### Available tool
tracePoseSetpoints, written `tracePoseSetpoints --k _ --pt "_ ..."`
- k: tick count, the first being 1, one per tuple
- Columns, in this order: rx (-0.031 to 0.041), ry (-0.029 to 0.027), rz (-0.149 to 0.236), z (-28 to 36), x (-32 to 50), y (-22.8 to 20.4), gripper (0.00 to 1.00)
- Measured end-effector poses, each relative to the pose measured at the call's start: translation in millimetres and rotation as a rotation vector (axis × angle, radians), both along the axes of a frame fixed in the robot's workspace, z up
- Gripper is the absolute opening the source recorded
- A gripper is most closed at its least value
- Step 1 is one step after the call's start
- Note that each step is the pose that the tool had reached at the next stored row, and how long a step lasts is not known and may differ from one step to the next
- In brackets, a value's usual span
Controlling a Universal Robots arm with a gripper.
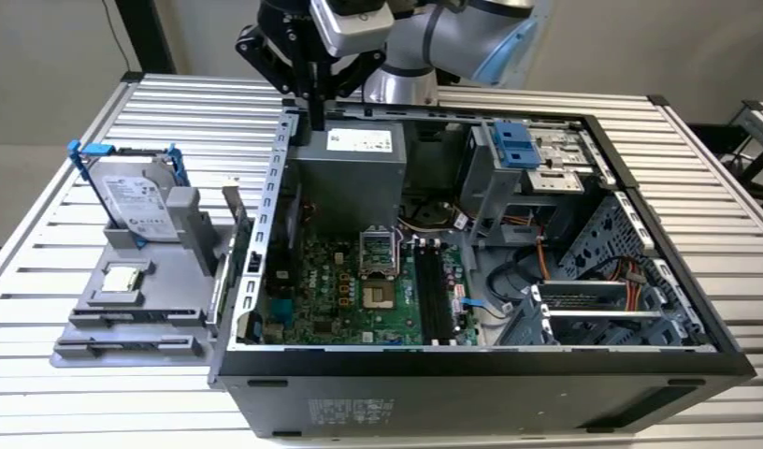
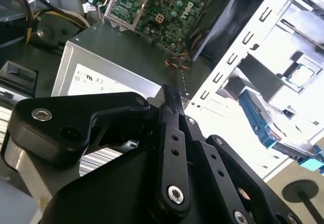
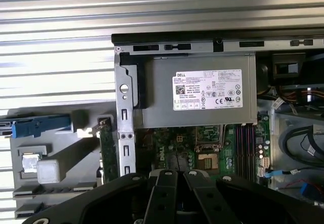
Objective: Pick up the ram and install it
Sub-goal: 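Reach for the ram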
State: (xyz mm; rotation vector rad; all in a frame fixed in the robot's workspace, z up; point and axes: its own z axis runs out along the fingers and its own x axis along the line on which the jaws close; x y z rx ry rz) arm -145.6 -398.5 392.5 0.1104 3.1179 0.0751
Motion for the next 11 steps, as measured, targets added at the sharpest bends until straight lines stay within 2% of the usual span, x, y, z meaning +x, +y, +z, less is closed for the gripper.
tracePoseSetpoints --k 11 --pt "-0.0001 0.0004 0.0 -0.1 -5.0 0.1 0.0"
